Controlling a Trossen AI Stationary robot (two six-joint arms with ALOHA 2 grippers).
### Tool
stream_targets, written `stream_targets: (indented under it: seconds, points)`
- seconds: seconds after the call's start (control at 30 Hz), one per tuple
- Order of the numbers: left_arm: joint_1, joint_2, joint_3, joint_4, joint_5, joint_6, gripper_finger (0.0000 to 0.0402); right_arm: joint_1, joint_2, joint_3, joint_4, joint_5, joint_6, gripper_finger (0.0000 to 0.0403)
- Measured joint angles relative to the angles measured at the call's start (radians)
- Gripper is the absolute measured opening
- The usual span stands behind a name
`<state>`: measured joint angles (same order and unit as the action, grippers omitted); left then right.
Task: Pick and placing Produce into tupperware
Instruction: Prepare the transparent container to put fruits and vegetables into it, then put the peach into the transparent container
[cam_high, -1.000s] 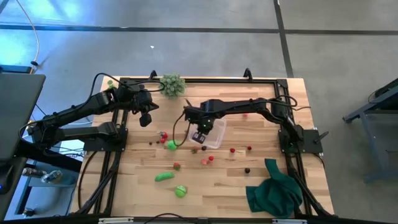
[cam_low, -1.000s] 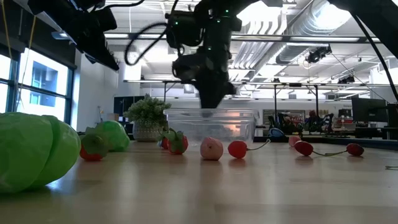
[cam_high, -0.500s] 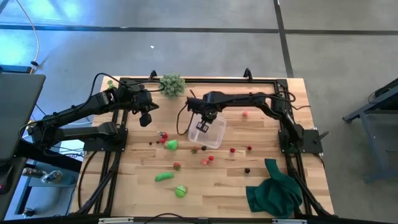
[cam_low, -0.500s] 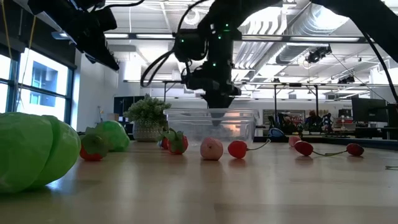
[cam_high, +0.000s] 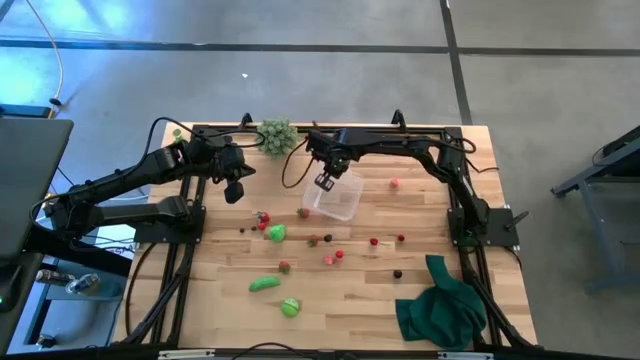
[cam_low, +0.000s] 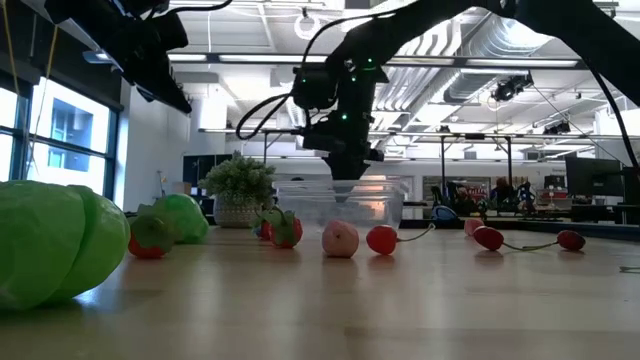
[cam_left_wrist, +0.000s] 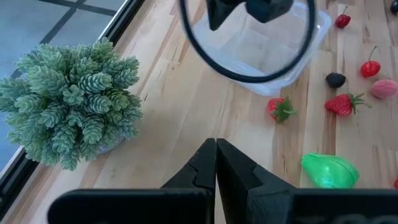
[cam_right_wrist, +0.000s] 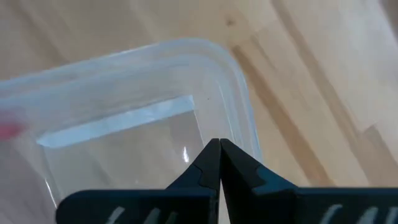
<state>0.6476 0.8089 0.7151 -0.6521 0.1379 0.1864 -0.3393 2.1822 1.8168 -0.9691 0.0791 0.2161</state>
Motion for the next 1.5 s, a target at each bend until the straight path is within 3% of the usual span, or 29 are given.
stream_targets:
  seconds: [0.73,1.03,1.2,1.5]
  points:
    - [0.000,0.000,0.000,0.002,-0.019,0.000,0.0003,-0.054,-0.008,0.003,0.042,-0.054,0.002,0.0000]
    - [0.000,-0.002,0.000,0.054,-0.015,0.017,0.0003,0.016,-0.212,0.003,-0.034,-0.077,-0.015,0.0000]
    - [0.000,-0.002,0.000,0.068,-0.015,0.022,0.0003,0.050,-0.414,0.003,-0.071,0.053,0.000,0.0000]
    - [0.000,-0.063,0.000,0.080,-0.010,0.148,0.0003,0.160,-0.754,0.002,-0.272,0.343,0.188,0.0000]
